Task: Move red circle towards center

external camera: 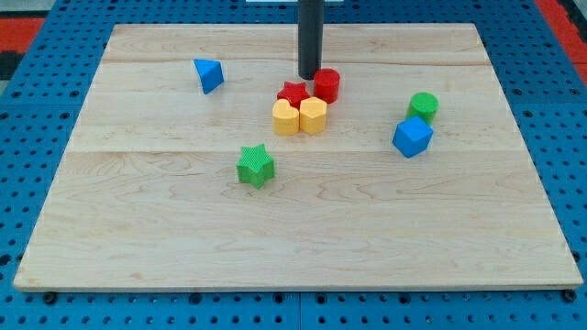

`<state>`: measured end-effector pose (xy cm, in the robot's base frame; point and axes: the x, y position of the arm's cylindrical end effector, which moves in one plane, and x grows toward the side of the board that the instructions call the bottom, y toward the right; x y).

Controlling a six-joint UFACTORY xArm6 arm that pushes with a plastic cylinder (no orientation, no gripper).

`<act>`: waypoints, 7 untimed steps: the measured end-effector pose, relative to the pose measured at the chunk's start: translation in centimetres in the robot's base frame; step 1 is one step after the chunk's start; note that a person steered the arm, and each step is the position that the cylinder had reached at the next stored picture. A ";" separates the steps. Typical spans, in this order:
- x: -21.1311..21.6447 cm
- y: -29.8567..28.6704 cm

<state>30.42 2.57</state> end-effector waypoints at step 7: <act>2.7 4.4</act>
<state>33.15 6.93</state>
